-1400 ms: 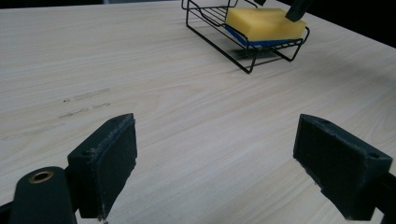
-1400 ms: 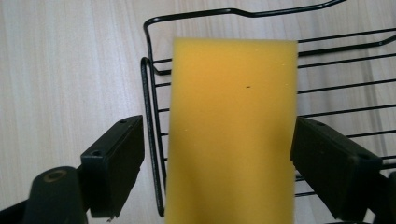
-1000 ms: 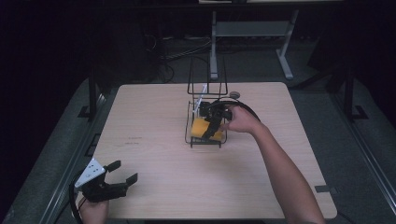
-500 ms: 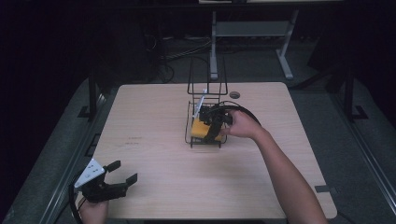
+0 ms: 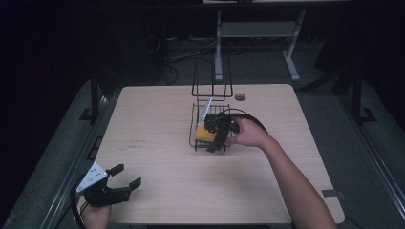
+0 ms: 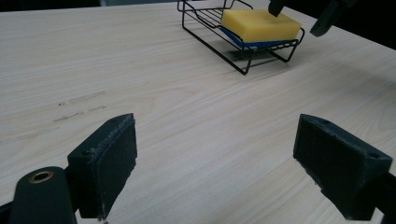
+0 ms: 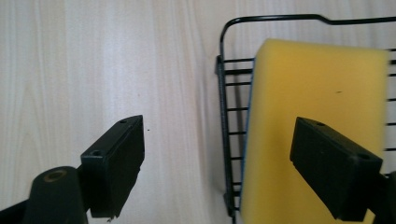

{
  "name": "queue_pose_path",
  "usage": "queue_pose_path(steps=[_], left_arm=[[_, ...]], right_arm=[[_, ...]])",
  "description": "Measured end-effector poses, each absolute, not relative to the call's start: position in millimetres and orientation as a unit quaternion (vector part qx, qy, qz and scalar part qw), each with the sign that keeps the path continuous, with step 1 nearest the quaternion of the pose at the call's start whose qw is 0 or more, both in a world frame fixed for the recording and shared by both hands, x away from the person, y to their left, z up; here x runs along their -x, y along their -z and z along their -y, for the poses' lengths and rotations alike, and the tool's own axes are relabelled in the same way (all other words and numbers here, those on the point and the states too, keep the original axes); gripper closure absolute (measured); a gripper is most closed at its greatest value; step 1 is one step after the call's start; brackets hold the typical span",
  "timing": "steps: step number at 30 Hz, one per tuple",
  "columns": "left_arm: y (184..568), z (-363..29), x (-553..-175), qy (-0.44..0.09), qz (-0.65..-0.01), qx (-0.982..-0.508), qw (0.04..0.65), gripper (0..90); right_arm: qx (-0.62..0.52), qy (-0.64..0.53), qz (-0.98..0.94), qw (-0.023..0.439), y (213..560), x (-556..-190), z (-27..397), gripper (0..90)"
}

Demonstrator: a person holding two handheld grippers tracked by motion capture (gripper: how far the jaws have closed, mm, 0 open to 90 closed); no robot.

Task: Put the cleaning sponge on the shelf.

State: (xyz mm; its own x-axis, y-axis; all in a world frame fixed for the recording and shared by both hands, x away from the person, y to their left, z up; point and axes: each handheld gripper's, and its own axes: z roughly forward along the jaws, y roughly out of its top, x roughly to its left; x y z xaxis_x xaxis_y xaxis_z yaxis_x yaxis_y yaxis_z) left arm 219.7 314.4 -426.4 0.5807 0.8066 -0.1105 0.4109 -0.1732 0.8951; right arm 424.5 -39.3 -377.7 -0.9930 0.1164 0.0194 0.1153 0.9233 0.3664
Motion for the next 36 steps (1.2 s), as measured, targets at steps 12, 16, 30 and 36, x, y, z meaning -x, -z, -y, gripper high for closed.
queue_pose_path(steps=[12, 16, 30, 36], left_arm=[[426.7, -312.7, -220.0, -0.198, -0.412, -0.741, 0.492, 12.8], [426.8, -312.3, -220.2, -0.199, -0.41, -0.743, 0.491, 12.8], [427.0, -311.6, -219.4, -0.199, -0.41, -0.744, 0.489, 12.8], [427.3, -311.1, -219.5, -0.199, -0.41, -0.744, 0.489, 12.8]], right_arm=[[-0.045, -0.187, -0.981, 0.014, 376.4, -404.1, 45.8, 17.5], [-0.046, -0.191, -0.98, 0.017, 374.6, -395.5, 50.6, 17.5], [-0.043, -0.203, -0.978, 0.024, 375.8, -370.7, 68.1, 17.5], [-0.051, -0.206, -0.977, 0.024, 380.5, -361.0, 79.7, 17.5]])
